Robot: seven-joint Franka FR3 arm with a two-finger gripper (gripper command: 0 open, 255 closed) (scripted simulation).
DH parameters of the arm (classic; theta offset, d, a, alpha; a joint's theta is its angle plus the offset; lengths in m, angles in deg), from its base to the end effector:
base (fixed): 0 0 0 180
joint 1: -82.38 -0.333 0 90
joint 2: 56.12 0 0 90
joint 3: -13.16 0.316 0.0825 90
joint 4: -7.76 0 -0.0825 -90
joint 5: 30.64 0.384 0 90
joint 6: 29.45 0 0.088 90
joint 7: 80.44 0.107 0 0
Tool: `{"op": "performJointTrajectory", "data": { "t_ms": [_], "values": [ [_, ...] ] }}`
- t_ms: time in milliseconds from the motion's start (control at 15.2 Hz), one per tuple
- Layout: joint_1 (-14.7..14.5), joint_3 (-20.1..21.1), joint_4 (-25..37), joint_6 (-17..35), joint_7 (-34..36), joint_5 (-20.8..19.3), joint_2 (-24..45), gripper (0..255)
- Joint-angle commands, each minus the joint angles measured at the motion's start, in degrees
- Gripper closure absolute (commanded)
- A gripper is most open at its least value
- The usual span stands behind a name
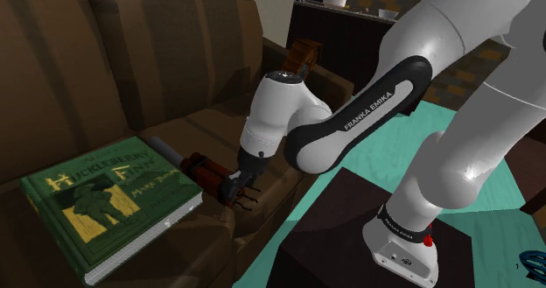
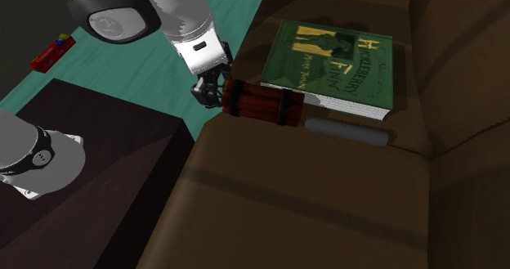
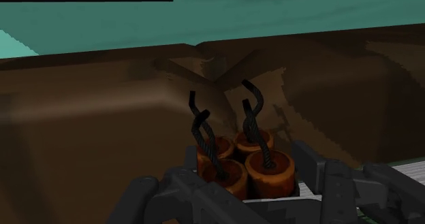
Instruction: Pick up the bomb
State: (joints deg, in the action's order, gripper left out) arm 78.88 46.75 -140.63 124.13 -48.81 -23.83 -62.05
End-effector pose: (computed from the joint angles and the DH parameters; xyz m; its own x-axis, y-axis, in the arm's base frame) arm 0.3670 0.2694 0.3059 0.9895 -0.0114 0.1443 0.0039 -0.9945 -0.1051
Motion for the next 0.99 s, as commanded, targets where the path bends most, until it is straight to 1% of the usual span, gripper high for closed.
{"op": "performJointTrajectory", "data": {
  "t_ms": [0, 396, 792, 924],
  "values": [
    [-0.4, -0.3, 0.2, -1.7, -1.1, 1.5, -1.6, 255],
    [-1.4, -1.5, 1.8, -7.3, -3.2, 4.3, -6.1, 255],
    [-2.1, -2.7, 3.8, -12.9, -4.3, 5.8, -9.8, 255],
    [-2.1, -2.8, 3.8, -13.0, -4.4, 5.8, -9.9, 255]
  ]
}}
